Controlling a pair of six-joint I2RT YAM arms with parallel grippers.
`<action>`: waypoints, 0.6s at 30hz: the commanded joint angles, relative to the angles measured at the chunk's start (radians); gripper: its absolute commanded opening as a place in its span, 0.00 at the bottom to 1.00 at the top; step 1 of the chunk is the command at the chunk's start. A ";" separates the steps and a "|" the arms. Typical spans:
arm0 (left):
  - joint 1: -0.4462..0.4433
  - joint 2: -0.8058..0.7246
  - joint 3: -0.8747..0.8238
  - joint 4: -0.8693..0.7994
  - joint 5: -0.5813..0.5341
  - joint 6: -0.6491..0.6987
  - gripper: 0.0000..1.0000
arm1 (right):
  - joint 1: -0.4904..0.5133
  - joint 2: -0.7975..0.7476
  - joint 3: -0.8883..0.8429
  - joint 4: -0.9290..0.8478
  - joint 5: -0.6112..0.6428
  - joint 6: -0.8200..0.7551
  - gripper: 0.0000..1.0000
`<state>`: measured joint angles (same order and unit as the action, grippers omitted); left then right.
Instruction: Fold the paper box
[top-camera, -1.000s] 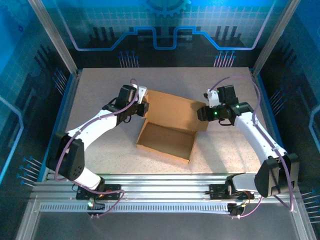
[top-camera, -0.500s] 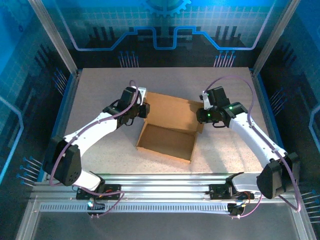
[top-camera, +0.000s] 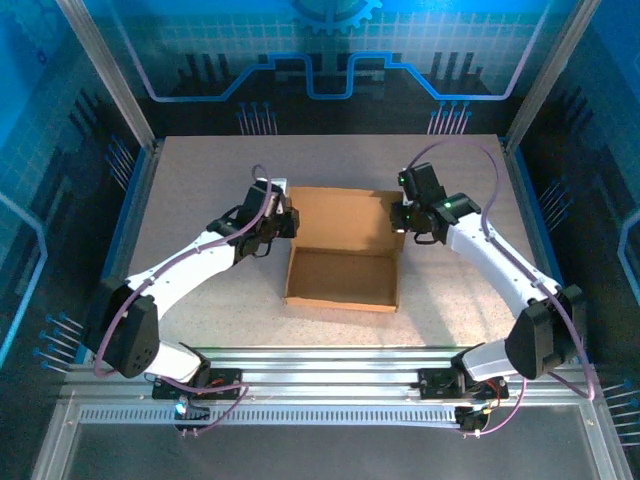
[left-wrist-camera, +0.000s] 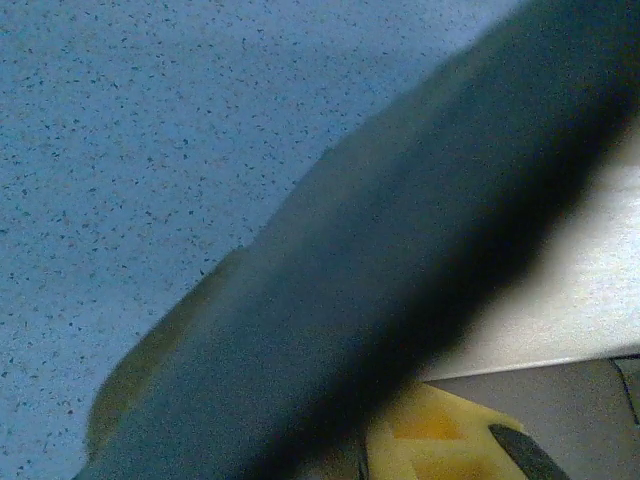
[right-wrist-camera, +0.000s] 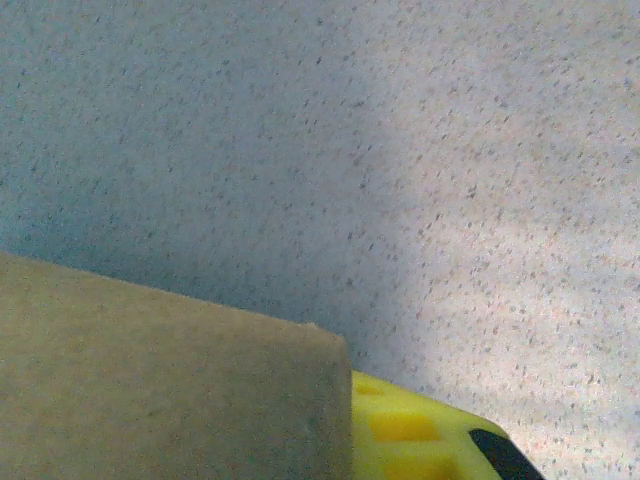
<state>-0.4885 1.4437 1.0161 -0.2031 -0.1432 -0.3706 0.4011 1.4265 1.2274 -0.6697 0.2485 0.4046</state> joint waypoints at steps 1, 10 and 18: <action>-0.021 -0.014 -0.013 0.041 -0.015 -0.062 0.19 | 0.020 0.043 0.046 0.095 0.050 0.044 0.13; -0.024 0.013 -0.025 0.133 -0.093 -0.109 0.15 | 0.025 0.078 0.025 0.268 0.104 0.072 0.12; -0.028 0.051 -0.031 0.227 -0.140 -0.139 0.15 | 0.039 0.071 -0.088 0.491 0.115 0.064 0.11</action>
<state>-0.4976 1.4738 1.0039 -0.0681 -0.2790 -0.4744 0.4088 1.4937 1.1797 -0.3332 0.3695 0.4530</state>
